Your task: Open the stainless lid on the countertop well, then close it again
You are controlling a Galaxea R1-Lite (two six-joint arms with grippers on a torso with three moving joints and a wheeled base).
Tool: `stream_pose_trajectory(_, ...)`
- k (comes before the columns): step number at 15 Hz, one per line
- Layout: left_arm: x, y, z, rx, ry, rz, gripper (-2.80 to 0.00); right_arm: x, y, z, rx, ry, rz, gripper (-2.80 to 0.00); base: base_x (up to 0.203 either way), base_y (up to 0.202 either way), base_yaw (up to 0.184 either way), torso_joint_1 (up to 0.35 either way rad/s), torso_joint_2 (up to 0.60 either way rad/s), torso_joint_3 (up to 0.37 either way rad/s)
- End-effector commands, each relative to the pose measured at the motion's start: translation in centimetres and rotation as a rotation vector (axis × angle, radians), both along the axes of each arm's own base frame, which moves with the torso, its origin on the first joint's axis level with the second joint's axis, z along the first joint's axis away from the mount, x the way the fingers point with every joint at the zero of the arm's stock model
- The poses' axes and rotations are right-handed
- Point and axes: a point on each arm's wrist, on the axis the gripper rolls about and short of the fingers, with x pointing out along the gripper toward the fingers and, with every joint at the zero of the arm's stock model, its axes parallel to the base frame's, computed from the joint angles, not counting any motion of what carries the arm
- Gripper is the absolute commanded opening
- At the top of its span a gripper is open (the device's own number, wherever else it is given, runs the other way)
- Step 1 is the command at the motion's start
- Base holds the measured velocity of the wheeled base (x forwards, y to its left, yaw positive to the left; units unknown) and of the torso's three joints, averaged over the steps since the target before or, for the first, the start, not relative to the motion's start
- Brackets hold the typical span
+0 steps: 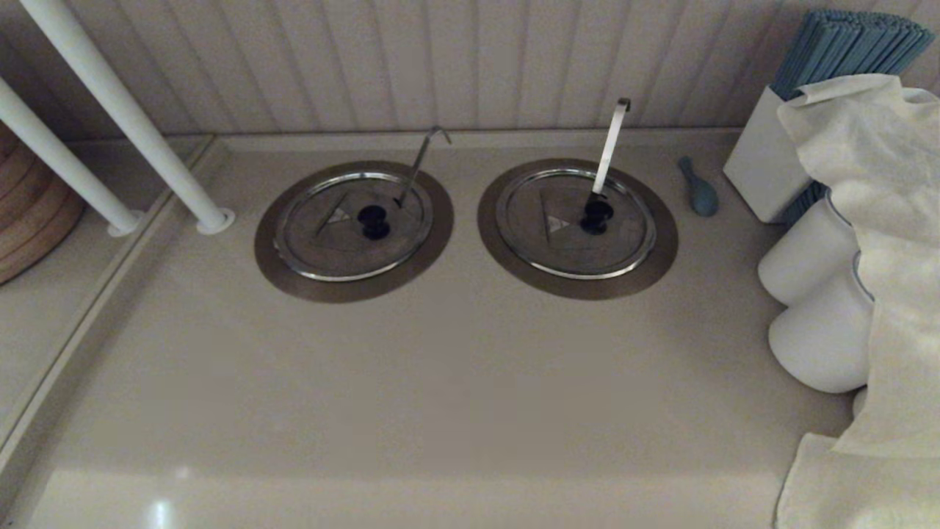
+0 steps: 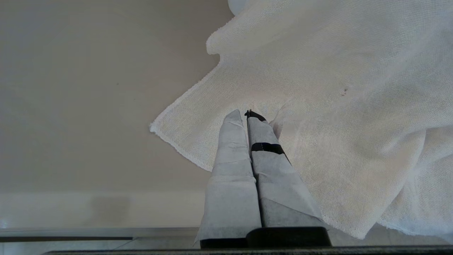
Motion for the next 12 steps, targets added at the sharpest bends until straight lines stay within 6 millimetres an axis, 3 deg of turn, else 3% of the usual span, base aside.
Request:
stream_pose_trajectory(1,0.04,-0.04,-0.13,0.017,0.008,-0.013,-2.8,0.0,0.0,0.0,0.0,-0.001,0.001,-2.8,0.0,0.0,0.0,0.0,0.0,0.0)
stream_pose_trajectory(3,0.05,-0.02,-0.14,-0.013,0.008,-0.007,-2.8,0.01,0.0,0.01,0.0,0.001,0.0,-2.8,0.0,0.0,0.0,0.0,0.0,0.0)
stream_pose_trajectory(7,0.06,0.13,-0.32,-0.246,0.032,0.053,-2.8,0.0,0.0,0.0,0.0,-0.001,0.0,-2.8,0.0,0.0,0.0,0.0,0.0,0.0)
stream_pose_trajectory(12,0.06,0.08,-0.5,-0.132,0.048,0.034,-2.8,0.0,0.0,0.0,0.0,-0.001,0.0,-2.8,0.0,0.0,0.0,0.0,0.0,0.0)
